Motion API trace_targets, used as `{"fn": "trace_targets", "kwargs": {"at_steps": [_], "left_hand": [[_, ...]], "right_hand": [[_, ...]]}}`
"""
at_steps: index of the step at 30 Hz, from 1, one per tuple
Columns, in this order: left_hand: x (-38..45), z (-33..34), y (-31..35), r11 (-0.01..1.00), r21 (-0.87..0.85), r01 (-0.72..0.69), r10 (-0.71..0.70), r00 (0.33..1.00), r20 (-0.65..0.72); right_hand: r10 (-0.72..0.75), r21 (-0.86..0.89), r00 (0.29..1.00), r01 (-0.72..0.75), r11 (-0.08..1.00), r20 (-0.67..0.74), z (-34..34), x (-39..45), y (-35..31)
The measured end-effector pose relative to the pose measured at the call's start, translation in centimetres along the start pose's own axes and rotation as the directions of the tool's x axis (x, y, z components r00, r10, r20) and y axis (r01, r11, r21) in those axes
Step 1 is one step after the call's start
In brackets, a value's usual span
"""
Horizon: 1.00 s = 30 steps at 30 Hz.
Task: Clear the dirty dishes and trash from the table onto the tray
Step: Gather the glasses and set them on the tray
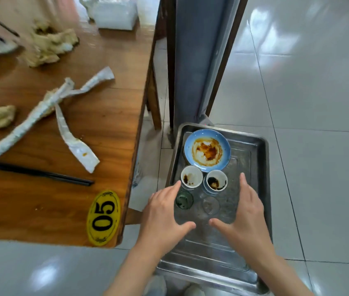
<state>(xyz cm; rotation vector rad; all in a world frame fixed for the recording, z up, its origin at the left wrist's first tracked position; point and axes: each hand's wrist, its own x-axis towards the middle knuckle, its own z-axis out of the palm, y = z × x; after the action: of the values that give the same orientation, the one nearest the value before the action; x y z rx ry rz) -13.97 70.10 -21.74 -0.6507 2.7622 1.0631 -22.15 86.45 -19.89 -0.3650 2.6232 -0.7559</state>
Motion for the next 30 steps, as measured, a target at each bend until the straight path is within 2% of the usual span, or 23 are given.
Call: {"fn": "trace_targets", "kwargs": {"at_steps": [8, 16, 21, 30], "left_hand": [[-4.6, -11.1, 4.4, 0.991, 0.036, -0.127, 0.13, 0.989, -0.067], [-7.3, -22.6, 1.2, 0.991, 0.123, -0.048, 0.069, 0.982, -0.178], [-7.1, -30.9, -3.8, 0.992, 0.117, -0.04, 0.062, 0.98, -0.191], [-6.1, -42.5, -11.9, 0.991, 0.134, -0.001, 0.028, 0.979, -0.201]], "right_hand": [[-0.112, -0.071, 0.987, 0.12, 0.99, 0.115, -6.7, -4.3, -9.7], [-0.209, -0.063, 0.966, 0.22, 0.974, 0.151, -8.9, -6.6, -19.7], [-0.234, -0.063, 0.966, 0.241, 0.968, 0.112, -6.6, -6.9, -26.6], [-0.177, -0.042, 0.98, 0.182, 0.982, 0.094, 0.4, -5.5, -35.8]]}}
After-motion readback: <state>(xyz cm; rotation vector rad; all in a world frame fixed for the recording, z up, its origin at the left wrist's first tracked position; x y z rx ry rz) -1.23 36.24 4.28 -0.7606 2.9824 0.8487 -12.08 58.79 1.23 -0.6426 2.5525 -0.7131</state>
